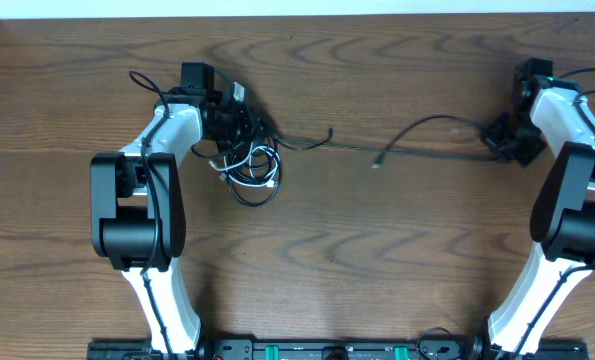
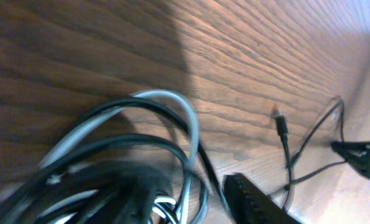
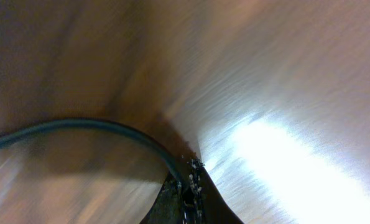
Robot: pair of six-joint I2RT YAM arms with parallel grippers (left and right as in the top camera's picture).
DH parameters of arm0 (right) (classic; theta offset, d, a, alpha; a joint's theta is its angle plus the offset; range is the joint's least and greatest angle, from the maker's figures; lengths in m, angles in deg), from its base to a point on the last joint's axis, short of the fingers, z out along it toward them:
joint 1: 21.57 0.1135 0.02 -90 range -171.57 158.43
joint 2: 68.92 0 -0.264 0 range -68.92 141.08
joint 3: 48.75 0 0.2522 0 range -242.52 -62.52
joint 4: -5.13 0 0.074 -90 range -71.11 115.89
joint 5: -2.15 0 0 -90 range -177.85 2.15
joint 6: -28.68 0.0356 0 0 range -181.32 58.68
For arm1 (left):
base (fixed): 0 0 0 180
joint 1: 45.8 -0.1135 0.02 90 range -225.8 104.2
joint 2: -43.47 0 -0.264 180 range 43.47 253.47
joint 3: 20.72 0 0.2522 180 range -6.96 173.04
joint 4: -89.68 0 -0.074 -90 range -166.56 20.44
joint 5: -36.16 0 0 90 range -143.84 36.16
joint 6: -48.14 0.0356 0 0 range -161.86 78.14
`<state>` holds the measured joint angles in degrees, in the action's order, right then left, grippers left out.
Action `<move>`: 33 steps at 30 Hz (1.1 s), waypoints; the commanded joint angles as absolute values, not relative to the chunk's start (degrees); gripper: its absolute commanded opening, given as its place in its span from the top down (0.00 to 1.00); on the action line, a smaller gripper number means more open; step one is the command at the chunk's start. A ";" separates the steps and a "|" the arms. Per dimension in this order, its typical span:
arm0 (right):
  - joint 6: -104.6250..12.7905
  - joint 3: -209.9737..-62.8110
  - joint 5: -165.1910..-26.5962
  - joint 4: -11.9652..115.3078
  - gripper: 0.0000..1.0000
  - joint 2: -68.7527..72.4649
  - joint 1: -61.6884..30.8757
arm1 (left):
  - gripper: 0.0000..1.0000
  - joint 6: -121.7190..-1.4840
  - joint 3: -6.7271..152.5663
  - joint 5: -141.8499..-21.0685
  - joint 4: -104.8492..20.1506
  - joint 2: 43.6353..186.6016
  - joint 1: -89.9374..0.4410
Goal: Untangle cables
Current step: 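Pull the black cable rightward with the right gripper, stretching it out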
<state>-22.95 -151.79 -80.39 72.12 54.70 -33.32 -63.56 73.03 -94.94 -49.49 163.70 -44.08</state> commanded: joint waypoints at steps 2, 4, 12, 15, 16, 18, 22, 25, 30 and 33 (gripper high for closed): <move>-22.60 -150.89 -63.86 71.57 0.99 56.05 -36.92 | 0.42 -62.90 73.14 -90.68 -49.20 164.77 -45.61; -22.60 -150.89 -60.89 70.96 0.98 56.05 -37.71 | 0.37 -62.90 73.14 -90.68 -49.18 164.77 -45.61; -23.93 -150.89 -58.35 67.44 0.99 56.09 -40.88 | 0.35 -62.88 73.14 -90.07 -49.20 164.77 -45.61; -26.44 -150.89 -58.38 66.09 0.99 56.14 -42.19 | 0.33 -62.88 73.14 -87.38 -49.18 164.77 -45.63; -26.92 -150.89 -58.38 65.82 0.99 56.16 -42.54 | 0.32 -62.88 73.14 -86.68 -49.18 164.77 -45.63; -28.15 -150.89 -58.38 65.28 0.99 56.25 -43.22 | 0.31 -62.88 73.14 -85.90 -49.16 164.77 -45.63; -30.27 -150.89 -58.38 64.45 0.96 56.38 -44.40 | 0.31 -62.88 73.14 -85.92 -49.16 164.77 -45.61; -30.36 -150.89 -58.94 63.94 0.91 56.47 -44.86 | 0.31 -62.88 73.14 -85.92 -49.16 164.77 -45.61; -33.17 -150.89 -58.99 62.76 0.78 56.62 -44.86 | 0.30 -62.88 73.14 -85.92 -49.16 164.77 -45.61; -34.20 -150.89 -59.05 62.00 0.66 56.62 -44.86 | 0.30 -62.88 73.14 -85.92 -49.16 164.77 -45.61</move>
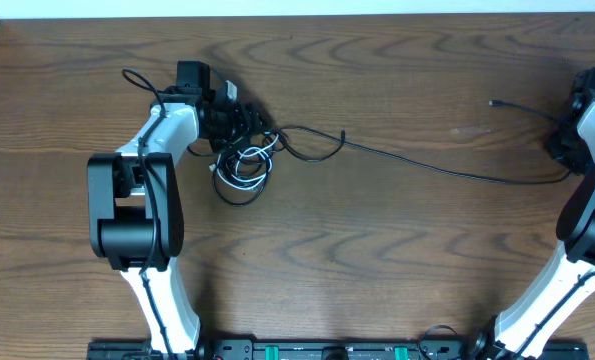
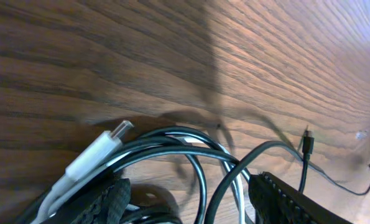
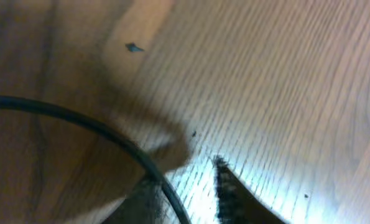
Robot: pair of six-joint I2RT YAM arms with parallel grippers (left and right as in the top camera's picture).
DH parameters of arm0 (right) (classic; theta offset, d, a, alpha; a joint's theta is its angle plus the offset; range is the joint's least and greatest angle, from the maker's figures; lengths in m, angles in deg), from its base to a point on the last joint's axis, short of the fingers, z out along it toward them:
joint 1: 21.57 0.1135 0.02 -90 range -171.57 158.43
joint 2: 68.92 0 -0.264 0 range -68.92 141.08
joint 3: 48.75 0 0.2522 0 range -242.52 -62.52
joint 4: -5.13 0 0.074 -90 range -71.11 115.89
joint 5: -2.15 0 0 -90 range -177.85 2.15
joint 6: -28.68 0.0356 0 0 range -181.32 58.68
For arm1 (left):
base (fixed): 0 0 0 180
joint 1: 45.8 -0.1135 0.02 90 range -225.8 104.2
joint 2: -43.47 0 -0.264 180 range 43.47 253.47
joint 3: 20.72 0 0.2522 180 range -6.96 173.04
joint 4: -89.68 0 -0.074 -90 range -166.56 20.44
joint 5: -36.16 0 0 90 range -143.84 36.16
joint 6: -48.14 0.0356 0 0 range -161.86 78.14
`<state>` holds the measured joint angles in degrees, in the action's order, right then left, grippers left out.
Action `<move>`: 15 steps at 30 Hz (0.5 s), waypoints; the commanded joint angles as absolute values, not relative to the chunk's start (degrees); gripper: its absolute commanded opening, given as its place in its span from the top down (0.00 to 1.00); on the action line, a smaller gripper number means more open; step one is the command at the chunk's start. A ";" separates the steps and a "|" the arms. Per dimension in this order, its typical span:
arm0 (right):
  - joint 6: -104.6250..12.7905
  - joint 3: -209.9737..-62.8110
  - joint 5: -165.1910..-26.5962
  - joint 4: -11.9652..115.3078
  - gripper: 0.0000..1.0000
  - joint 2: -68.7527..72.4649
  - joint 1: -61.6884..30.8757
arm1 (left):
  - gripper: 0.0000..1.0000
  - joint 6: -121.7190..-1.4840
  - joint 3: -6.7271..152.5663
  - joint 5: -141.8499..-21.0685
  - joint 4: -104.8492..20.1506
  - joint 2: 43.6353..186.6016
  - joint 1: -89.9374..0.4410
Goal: Untangle cables
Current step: 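Pull the black cable rightward with the right gripper, stretching it out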
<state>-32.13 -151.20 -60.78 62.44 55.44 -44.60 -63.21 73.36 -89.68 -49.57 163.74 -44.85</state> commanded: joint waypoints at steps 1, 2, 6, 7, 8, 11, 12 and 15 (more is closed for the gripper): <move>-34.20 -150.89 -59.14 61.82 0.60 56.62 -44.88 | 0.30 -62.88 73.14 -85.92 -49.16 164.77 -45.61; -34.57 -150.89 -60.43 61.10 0.47 56.62 -44.88 | 0.30 -62.88 73.14 -85.94 -49.16 164.77 -45.61; -41.52 -150.94 -64.21 58.46 0.28 56.60 -44.79 | 0.30 -62.88 73.14 -85.94 -49.18 164.77 -45.61; -42.27 -151.13 -64.23 58.17 0.25 56.55 -44.77 | 0.30 -62.88 73.14 -85.92 -49.18 164.77 -45.61; -42.70 -151.38 -64.26 58.11 0.23 56.55 -44.73 | 0.30 -62.88 73.14 -85.92 -49.18 164.77 -45.61; -48.04 -153.50 -66.03 58.55 0.21 56.31 -44.44 | 0.30 -62.88 73.14 -85.92 -49.18 164.77 -45.61; -49.15 -153.89 -66.62 58.57 0.21 56.20 -44.38 | 0.30 -62.88 73.14 -85.92 -49.18 164.77 -45.61; -51.58 -156.25 -68.02 59.05 0.20 55.13 -43.50 | 0.29 -62.88 73.14 -85.92 -49.18 164.77 -45.61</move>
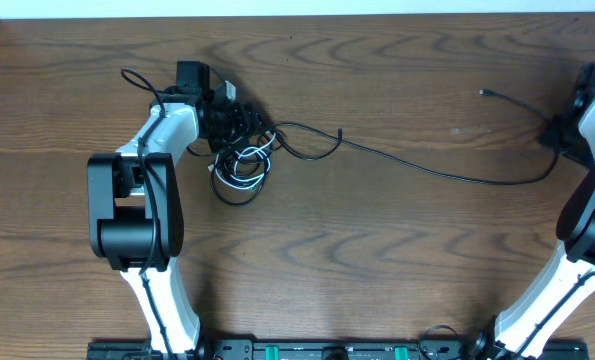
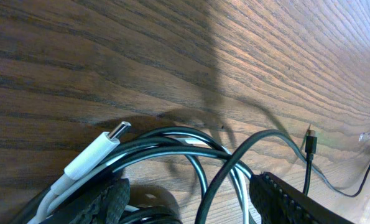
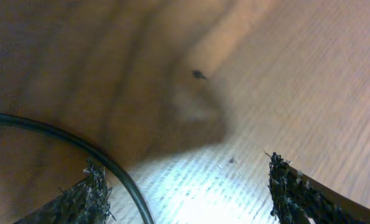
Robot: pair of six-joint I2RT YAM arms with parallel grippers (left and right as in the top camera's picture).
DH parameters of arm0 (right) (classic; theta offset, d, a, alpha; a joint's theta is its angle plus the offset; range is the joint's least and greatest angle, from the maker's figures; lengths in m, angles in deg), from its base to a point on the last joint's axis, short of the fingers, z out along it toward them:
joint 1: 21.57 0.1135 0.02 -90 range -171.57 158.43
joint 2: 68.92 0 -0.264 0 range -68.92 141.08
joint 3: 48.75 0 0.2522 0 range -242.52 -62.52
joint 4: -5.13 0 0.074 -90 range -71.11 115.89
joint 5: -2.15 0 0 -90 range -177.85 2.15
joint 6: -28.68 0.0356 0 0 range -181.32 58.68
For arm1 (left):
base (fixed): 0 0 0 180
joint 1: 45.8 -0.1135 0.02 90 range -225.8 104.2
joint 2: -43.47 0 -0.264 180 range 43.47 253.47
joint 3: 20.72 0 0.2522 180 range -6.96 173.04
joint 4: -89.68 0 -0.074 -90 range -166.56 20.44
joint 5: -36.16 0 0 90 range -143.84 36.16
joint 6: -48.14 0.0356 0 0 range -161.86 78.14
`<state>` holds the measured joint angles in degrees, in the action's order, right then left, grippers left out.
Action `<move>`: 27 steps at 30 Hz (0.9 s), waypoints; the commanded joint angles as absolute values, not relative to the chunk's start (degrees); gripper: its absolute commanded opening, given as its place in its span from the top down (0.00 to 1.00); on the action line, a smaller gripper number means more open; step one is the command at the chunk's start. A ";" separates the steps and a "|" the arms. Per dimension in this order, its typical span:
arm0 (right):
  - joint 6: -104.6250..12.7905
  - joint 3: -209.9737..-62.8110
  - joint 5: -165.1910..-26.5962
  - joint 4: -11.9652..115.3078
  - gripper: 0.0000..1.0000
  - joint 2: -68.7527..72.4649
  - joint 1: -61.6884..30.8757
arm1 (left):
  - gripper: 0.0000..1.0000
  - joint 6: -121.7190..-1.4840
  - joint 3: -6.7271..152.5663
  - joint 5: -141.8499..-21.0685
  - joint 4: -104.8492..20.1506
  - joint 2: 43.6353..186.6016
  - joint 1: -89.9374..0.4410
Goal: Untangle cables
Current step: 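Pull the black cable rightward with the right gripper, stretching it out, then release the cable and move the right gripper back toward the bundle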
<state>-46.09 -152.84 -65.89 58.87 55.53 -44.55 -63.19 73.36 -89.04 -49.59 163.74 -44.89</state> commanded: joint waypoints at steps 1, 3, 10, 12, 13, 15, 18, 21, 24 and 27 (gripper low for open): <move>-51.60 -157.06 -68.10 59.22 0.20 54.61 -43.15 | 0.29 -62.88 73.14 -85.92 -49.18 164.77 -45.61; -52.08 -158.81 -68.76 59.40 0.19 53.67 -42.28 | 0.29 -62.88 73.14 -85.92 -49.18 164.77 -45.61; -58.11 -163.16 -92.15 59.55 0.16 50.59 -37.62 | 0.22 -62.88 73.14 -85.94 -49.20 164.77 -45.61; -59.21 -163.20 -99.51 59.57 0.15 50.54 -35.81 | 0.21 -62.88 73.14 -85.94 -49.20 164.77 -45.61; -59.69 -163.07 -102.11 59.68 0.15 50.61 -34.80 | 0.21 -62.88 73.14 -85.96 -49.20 164.77 -45.61; -60.93 -162.81 -105.94 60.29 0.15 50.67 -32.73 | 0.20 -62.88 73.14 -85.96 -49.22 164.77 -45.61; -62.24 -162.78 -108.91 61.58 0.16 50.78 -28.53 | 0.19 -62.88 73.14 -86.20 -49.49 164.77 -45.61; -62.97 -162.76 -109.19 61.82 0.18 50.78 -23.79 | 0.19 -62.88 73.16 -86.44 -49.86 164.61 -45.61; -62.94 -162.78 -109.17 61.26 0.21 50.78 -18.76 | 0.15 -62.88 73.20 -90.40 -49.88 163.61 -45.61; -62.94 -162.76 -109.15 60.18 0.19 50.78 -14.94 | 0.12 -62.92 73.20 -94.05 -50.03 161.93 -45.61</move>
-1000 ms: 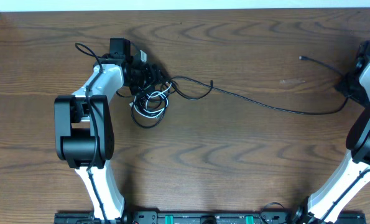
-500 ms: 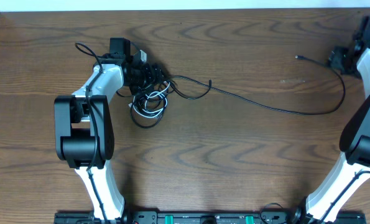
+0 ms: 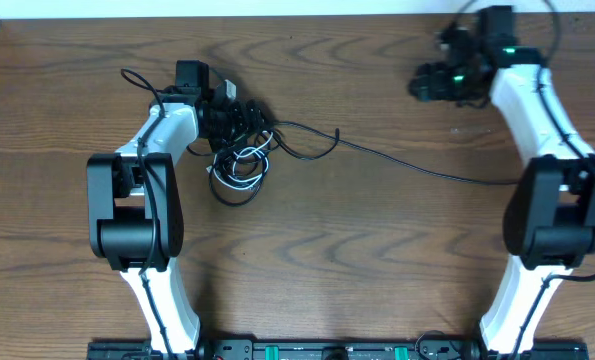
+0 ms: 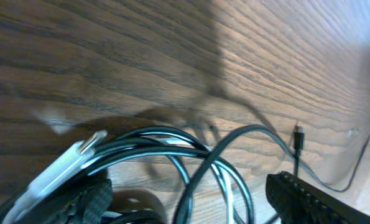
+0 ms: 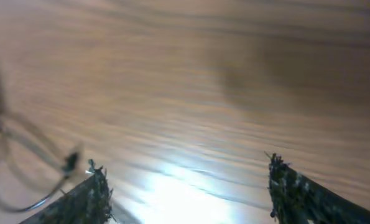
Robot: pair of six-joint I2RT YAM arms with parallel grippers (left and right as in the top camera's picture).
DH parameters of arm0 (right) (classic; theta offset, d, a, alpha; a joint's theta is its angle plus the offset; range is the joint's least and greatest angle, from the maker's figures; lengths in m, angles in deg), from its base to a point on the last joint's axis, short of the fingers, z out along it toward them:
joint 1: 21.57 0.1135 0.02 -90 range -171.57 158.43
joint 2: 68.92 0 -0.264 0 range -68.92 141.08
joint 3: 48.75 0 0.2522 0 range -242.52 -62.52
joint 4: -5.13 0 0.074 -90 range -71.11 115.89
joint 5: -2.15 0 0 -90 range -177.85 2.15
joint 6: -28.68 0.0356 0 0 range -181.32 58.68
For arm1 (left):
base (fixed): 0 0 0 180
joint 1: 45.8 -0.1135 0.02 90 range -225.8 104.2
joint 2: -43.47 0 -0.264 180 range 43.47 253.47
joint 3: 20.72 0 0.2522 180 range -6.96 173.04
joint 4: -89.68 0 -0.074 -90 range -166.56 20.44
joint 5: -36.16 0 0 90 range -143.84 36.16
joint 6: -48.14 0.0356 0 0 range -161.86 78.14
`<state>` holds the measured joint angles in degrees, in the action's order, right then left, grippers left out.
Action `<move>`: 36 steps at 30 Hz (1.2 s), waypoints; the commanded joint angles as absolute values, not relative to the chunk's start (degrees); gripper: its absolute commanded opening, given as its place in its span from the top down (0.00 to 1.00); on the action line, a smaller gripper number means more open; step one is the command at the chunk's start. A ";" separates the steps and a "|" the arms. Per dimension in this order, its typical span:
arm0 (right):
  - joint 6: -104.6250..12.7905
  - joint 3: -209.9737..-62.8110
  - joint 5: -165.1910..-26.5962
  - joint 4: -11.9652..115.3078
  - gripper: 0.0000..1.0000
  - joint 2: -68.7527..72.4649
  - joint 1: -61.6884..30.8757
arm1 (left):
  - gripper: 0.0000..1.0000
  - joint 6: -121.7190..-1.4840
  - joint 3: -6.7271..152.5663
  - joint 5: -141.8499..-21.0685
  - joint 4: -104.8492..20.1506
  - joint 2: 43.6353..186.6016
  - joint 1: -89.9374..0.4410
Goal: Untangle cables
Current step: 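Release the cable and move the right gripper back toward the bundle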
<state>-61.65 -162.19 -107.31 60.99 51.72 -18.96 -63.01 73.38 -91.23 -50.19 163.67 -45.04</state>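
A tangle of black and white cables (image 3: 239, 165) lies at the back left. My left gripper (image 3: 239, 115) sits over its top edge, open, with several loops (image 4: 191, 155) and a white USB plug (image 4: 60, 169) between its fingers (image 4: 79, 199). A long black cable (image 3: 407, 165) runs from the tangle rightward across the table and passes under my right arm. My right gripper (image 3: 424, 82) hovers at the back right, open and empty (image 5: 185, 199); a blurred plug end (image 5: 69, 163) shows at its left.
Bare brown wood table (image 3: 317, 260) fills the middle and front. The back edge of the table (image 3: 297, 15) runs just behind both grippers. The arm bases stand at the front left and right.
My right gripper has moved from the far right edge to the back of the table, further left, still open and now away from the black cable. The left gripper and the tangle stay put.
My right gripper was shut on the long black cable at the right, its free end lying mid-table. Then it stood at the far right edge with the cable drawn out straight. Then it was open with the cable on the table, and now it hovers at the back.
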 commanded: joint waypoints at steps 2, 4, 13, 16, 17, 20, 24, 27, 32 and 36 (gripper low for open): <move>-62.92 -162.76 -109.19 59.00 0.16 50.89 -12.49 | 0.12 -62.88 73.20 -93.92 -49.73 160.61 -45.61; -62.94 -162.76 -109.19 57.47 0.14 51.20 -9.80 | 0.12 -62.88 73.20 -93.92 -48.94 159.15 -45.61; -65.39 -162.74 -108.93 50.35 0.19 54.32 -1.06 | 0.12 -62.88 73.20 -93.90 -45.99 155.54 -45.61; -66.33 -162.74 -108.78 48.03 0.20 55.85 1.04 | 0.12 -62.90 73.20 -92.98 -45.97 155.54 -45.63; -66.35 -162.72 -108.80 47.42 0.20 56.27 1.72 | 0.12 -62.90 73.20 -92.02 -45.97 155.54 -45.63; -66.35 -162.72 -108.78 45.74 0.21 58.37 3.45 | 0.12 -62.92 73.20 -88.15 -45.97 155.54 -45.63; -66.33 -162.74 -108.82 43.97 0.21 61.62 5.32 | 0.08 -64.72 73.20 -83.99 -45.88 155.54 -45.85; -66.33 -162.72 -108.80 42.57 0.20 64.95 7.10 | 0.07 -69.87 73.20 -78.09 -44.52 155.54 -46.84; -66.35 -162.72 -108.23 41.34 0.30 68.27 8.69 | 0.07 -71.78 73.18 -74.53 -43.32 155.54 -48.15; -65.98 -162.72 -102.53 40.78 0.59 68.90 8.84 | 0.07 -71.78 73.18 -74.53 -43.34 155.54 -48.15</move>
<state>-66.11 -162.94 -106.90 40.23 66.41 8.58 -70.60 73.33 -76.80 -43.50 156.07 -48.15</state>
